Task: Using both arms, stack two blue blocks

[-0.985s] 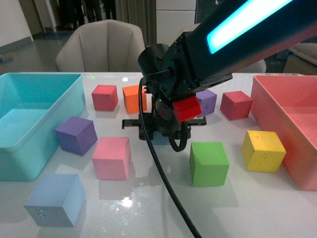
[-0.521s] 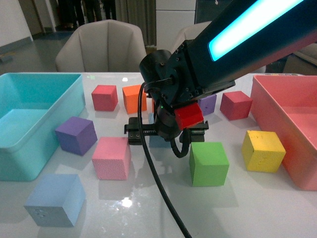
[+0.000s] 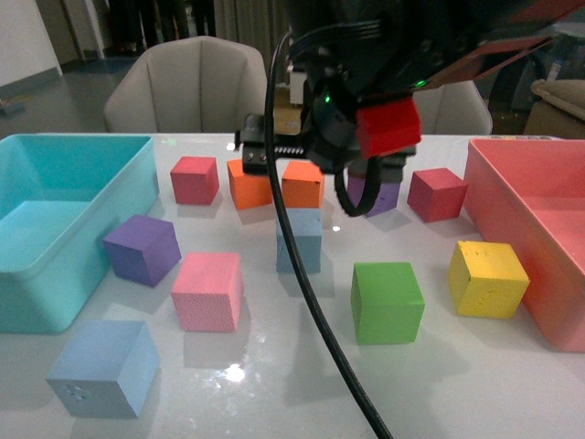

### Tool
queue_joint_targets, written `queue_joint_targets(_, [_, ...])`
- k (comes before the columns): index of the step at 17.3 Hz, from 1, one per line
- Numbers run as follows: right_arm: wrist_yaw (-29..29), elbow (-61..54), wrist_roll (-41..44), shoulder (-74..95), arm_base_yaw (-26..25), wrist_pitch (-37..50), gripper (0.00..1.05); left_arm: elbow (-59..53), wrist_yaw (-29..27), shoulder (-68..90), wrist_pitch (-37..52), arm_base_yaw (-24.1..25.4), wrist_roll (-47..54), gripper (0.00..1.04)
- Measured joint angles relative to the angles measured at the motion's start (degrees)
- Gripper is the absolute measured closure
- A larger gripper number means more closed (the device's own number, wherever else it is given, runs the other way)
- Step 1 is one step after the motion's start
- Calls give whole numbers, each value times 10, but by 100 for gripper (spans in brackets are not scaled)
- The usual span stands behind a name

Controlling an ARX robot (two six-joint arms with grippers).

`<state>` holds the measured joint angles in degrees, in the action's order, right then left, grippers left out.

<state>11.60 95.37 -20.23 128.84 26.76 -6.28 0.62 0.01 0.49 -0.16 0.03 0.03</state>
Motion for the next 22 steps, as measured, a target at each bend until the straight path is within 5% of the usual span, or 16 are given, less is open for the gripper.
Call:
queue_joint_targets(4, [58, -129, 5, -127, -61, 96, 6, 0, 0, 0, 0, 0, 0, 7])
queue_joint_targets(6, [52, -304, 96, -154, -99, 404, 26, 0, 0, 0, 0, 0, 0, 7])
queue_joint_targets(8, [9, -494, 173, -268, -143, 591, 52, 0, 0, 0, 0, 0, 0, 7])
queue_joint_targets(12, [-49, -735, 200, -555, -202, 566, 103, 0, 0, 0, 0, 0, 0, 7])
queue_joint_targets(22, [-95, -850, 199, -687, -245, 551, 103, 0, 0, 0, 0, 0, 0, 7])
